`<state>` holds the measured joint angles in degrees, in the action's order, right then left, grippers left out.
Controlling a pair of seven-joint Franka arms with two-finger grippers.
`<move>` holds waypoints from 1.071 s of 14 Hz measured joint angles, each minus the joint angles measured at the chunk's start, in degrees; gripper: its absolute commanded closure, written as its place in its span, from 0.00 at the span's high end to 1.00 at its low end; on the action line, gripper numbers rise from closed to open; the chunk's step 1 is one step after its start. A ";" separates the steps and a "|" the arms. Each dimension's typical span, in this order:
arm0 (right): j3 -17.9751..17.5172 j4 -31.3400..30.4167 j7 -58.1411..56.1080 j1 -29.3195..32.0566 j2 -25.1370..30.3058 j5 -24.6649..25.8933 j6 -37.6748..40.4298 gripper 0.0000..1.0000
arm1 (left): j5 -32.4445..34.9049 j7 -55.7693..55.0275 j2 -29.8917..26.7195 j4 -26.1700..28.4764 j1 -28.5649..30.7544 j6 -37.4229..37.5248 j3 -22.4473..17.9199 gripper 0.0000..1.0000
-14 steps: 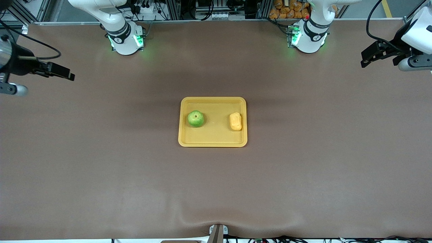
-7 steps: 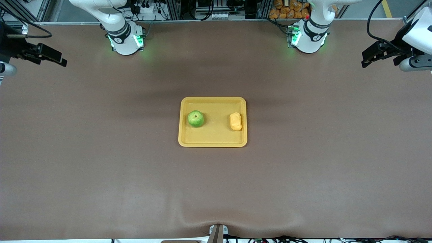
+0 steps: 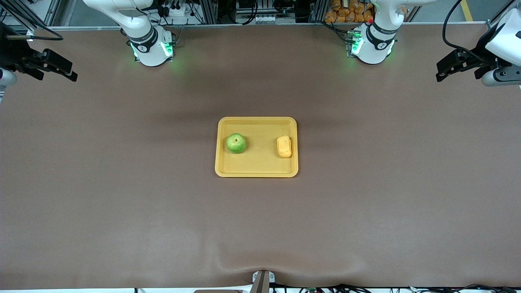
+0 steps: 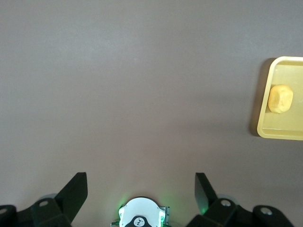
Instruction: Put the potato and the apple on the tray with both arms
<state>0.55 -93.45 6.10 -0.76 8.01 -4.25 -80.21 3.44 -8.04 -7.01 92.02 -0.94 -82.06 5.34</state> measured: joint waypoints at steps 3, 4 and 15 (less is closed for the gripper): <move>-0.02 2.04 -0.20 -0.02 -1.91 0.00 -0.37 1.00 | 0.00 0.00 0.00 0.04 0.02 0.00 -0.03 1.00; -0.07 2.57 -0.41 -0.06 -2.37 0.01 -0.58 1.00 | 0.00 0.00 0.00 0.04 0.07 0.00 -0.07 1.00; -0.51 3.08 -8.11 -1.23 -3.00 5.41 -2.55 1.00 | 0.00 0.64 0.00 0.03 0.21 0.00 -0.29 1.00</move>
<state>0.05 -90.38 -2.01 -1.99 5.02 1.16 -82.76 3.44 -7.41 -7.01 92.05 -0.73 -82.06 5.05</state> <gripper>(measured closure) 0.000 0.000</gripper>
